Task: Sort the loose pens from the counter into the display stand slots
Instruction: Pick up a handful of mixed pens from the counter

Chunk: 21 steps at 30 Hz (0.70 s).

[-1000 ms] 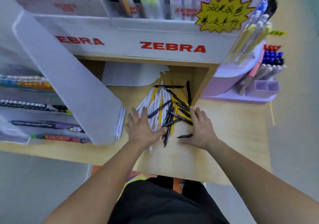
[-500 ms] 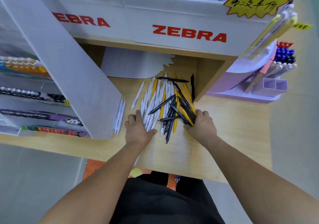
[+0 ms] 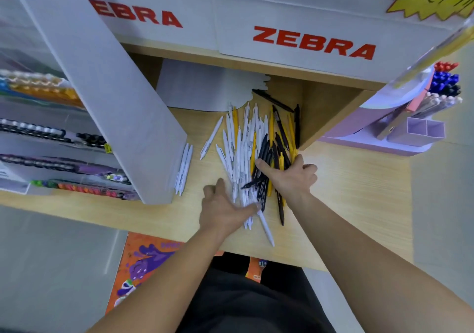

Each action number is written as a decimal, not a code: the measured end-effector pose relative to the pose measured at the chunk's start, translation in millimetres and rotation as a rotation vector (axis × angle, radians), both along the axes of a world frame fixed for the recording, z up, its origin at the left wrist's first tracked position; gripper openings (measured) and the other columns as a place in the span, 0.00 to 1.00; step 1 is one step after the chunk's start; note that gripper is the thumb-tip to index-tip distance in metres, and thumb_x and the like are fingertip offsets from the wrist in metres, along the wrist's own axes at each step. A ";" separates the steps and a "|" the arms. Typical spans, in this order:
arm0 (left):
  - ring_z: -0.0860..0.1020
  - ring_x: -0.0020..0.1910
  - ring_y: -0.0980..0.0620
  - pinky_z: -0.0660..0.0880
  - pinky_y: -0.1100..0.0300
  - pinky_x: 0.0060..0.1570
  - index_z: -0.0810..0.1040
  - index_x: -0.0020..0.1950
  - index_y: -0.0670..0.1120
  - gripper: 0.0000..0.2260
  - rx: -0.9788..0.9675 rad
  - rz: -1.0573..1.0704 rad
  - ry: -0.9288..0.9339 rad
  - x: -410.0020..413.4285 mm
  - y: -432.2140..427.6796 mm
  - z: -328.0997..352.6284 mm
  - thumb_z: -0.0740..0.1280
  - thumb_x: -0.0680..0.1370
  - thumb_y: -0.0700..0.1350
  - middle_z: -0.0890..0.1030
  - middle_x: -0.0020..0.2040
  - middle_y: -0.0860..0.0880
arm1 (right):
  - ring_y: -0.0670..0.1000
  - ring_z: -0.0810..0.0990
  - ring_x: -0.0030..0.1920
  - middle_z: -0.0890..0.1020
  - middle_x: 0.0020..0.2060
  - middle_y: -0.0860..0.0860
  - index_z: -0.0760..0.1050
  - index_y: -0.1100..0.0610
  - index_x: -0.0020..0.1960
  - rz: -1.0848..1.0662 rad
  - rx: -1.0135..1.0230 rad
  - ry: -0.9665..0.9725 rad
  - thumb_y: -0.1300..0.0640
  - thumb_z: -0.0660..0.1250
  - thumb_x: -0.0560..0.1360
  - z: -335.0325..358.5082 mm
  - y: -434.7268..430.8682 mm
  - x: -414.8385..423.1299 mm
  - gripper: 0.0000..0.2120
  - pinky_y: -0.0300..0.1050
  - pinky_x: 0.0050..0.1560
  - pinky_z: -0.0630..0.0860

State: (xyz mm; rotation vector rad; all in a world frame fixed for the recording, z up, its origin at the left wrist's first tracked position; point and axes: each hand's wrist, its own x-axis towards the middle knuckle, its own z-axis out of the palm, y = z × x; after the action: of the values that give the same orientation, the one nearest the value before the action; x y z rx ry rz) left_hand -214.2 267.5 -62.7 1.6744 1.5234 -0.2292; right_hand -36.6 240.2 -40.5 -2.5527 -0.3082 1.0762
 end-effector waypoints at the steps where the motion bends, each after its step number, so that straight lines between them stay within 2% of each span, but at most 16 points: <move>1: 0.71 0.70 0.46 0.77 0.50 0.62 0.56 0.82 0.50 0.55 0.018 -0.025 0.010 2.6 -6.8 -3.2 0.77 0.64 0.71 0.63 0.70 0.49 | 0.59 0.57 0.72 0.59 0.69 0.53 0.54 0.54 0.79 0.026 -0.023 -0.017 0.26 0.73 0.62 -2.1 0.1 -1.0 0.58 0.57 0.66 0.68; 3: 0.73 0.68 0.45 0.78 0.50 0.57 0.54 0.83 0.48 0.54 0.032 -0.081 0.019 12.2 -12.6 -8.5 0.76 0.67 0.68 0.65 0.70 0.48 | 0.58 0.58 0.70 0.60 0.66 0.53 0.56 0.54 0.77 0.092 -0.055 -0.068 0.27 0.75 0.61 -6.2 -2.2 -2.6 0.57 0.56 0.62 0.70; 4: 0.74 0.66 0.46 0.78 0.51 0.54 0.56 0.82 0.48 0.49 0.031 -0.106 0.030 15.9 -10.8 -8.2 0.74 0.70 0.68 0.66 0.69 0.48 | 0.58 0.59 0.69 0.60 0.65 0.54 0.56 0.54 0.77 0.112 -0.063 -0.089 0.28 0.76 0.61 -7.9 -3.8 -2.7 0.56 0.56 0.61 0.71; 5: 0.76 0.63 0.46 0.77 0.52 0.49 0.64 0.77 0.48 0.42 0.060 -0.137 0.052 16.4 -6.9 -4.0 0.71 0.72 0.69 0.69 0.66 0.48 | 0.58 0.59 0.69 0.60 0.66 0.54 0.56 0.54 0.76 0.123 -0.067 -0.102 0.28 0.75 0.61 -8.9 -5.2 -2.5 0.55 0.56 0.61 0.71; 6: 0.77 0.58 0.46 0.76 0.53 0.45 0.72 0.68 0.48 0.33 0.138 -0.167 0.063 14.4 -0.1 3.1 0.66 0.73 0.71 0.72 0.62 0.48 | 0.59 0.59 0.70 0.60 0.66 0.54 0.57 0.55 0.77 0.129 -0.061 -0.105 0.28 0.75 0.62 -9.4 -6.3 -2.2 0.55 0.56 0.61 0.71; 7: 0.77 0.53 0.46 0.75 0.54 0.43 0.75 0.58 0.48 0.27 0.251 -0.173 0.041 11.8 9.6 7.8 0.62 0.75 0.70 0.74 0.58 0.47 | 0.59 0.59 0.70 0.61 0.67 0.54 0.57 0.55 0.77 0.127 -0.045 -0.104 0.27 0.74 0.63 -9.0 -7.7 -1.5 0.55 0.57 0.62 0.71; 8: 0.76 0.52 0.44 0.75 0.53 0.43 0.76 0.54 0.46 0.25 0.388 -0.155 0.002 10.3 23.2 10.3 0.60 0.76 0.68 0.75 0.57 0.45 | 0.59 0.59 0.71 0.61 0.67 0.54 0.57 0.56 0.77 0.117 -0.020 -0.100 0.27 0.74 0.64 -8.4 -8.3 0.0 0.54 0.57 0.64 0.71; 9: 0.75 0.56 0.41 0.77 0.50 0.49 0.78 0.57 0.43 0.26 0.500 -0.138 -0.027 10.5 40.0 9.5 0.61 0.77 0.65 0.76 0.59 0.42 | 0.59 0.59 0.71 0.62 0.67 0.54 0.58 0.56 0.77 0.104 0.008 -0.099 0.28 0.73 0.65 -7.4 -8.4 1.8 0.53 0.58 0.64 0.71; 10: 0.73 0.63 0.38 0.76 0.45 0.58 0.77 0.65 0.42 0.28 0.536 -0.140 -0.029 13.7 57.9 7.8 0.63 0.78 0.63 0.74 0.66 0.39 | 0.59 0.60 0.71 0.63 0.67 0.55 0.59 0.56 0.77 0.093 0.031 -0.098 0.28 0.73 0.66 -5.8 -8.7 3.8 0.52 0.58 0.65 0.70; 11: 0.68 0.71 0.36 0.71 0.42 0.68 0.71 0.74 0.42 0.30 0.497 -0.166 -0.016 18.9 75.5 5.6 0.64 0.80 0.61 0.70 0.73 0.38 | 0.59 0.60 0.71 0.64 0.67 0.55 0.60 0.56 0.77 0.082 0.051 -0.094 0.29 0.73 0.66 -4.1 -9.3 6.2 0.51 0.58 0.66 0.69; 12: 0.63 0.75 0.35 0.66 0.41 0.72 0.64 0.80 0.43 0.33 0.421 -0.188 0.014 25.7 91.2 2.2 0.64 0.82 0.61 0.65 0.77 0.38 | 0.60 0.61 0.72 0.65 0.68 0.55 0.61 0.57 0.77 0.073 0.070 -0.085 0.29 0.73 0.67 -3.0 -9.9 9.0 0.50 0.58 0.68 0.68; 13: 0.62 0.76 0.35 0.64 0.42 0.73 0.60 0.82 0.44 0.33 0.369 -0.203 0.055 32.2 103.6 -4.5 0.64 0.83 0.60 0.64 0.78 0.38 | 0.60 0.61 0.72 0.65 0.68 0.55 0.62 0.57 0.76 0.068 0.084 -0.073 0.30 0.74 0.67 -2.8 -10.2 11.4 0.49 0.58 0.69 0.68; 15: 0.67 0.72 0.34 0.68 0.43 0.68 0.64 0.80 0.43 0.28 0.367 -0.163 0.072 39.9 117.3 -17.3 0.64 0.84 0.55 0.69 0.74 0.37 | 0.60 0.63 0.72 0.67 0.67 0.55 0.63 0.57 0.76 0.054 0.094 -0.054 0.31 0.75 0.67 -3.9 -11.7 15.1 0.48 0.58 0.70 0.69; 17: 0.75 0.64 0.34 0.74 0.47 0.59 0.71 0.73 0.39 0.19 0.339 0.002 -0.033 40.1 120.5 -26.0 0.65 0.84 0.48 0.75 0.66 0.36 | 0.60 0.64 0.72 0.67 0.68 0.56 0.63 0.57 0.77 0.038 0.102 -0.026 0.32 0.75 0.68 -6.6 -12.7 18.9 0.48 0.59 0.70 0.69; 19: 0.80 0.55 0.36 0.76 0.52 0.50 0.73 0.67 0.37 0.14 0.254 0.182 -0.123 36.2 117.5 -28.5 0.65 0.84 0.43 0.80 0.58 0.35 | 0.60 0.64 0.73 0.66 0.69 0.56 0.62 0.57 0.77 0.050 0.115 -0.013 0.33 0.74 0.69 -4.9 -14.3 20.1 0.47 0.59 0.70 0.70; 21: 0.83 0.51 0.38 0.78 0.52 0.48 0.73 0.66 0.37 0.12 0.218 0.262 -0.161 28.0 109.8 -29.0 0.64 0.84 0.40 0.83 0.53 0.36 | 0.59 0.64 0.72 0.66 0.69 0.56 0.63 0.58 0.77 0.133 0.135 -0.089 0.37 0.73 0.72 -1.4 -19.6 16.5 0.43 0.56 0.68 0.70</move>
State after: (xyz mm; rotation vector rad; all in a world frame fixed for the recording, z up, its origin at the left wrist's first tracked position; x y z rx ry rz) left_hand -186.2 377.3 -91.8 1.5934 1.6697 0.2127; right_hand -20.0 220.5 -41.9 -2.4918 -0.5621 0.9534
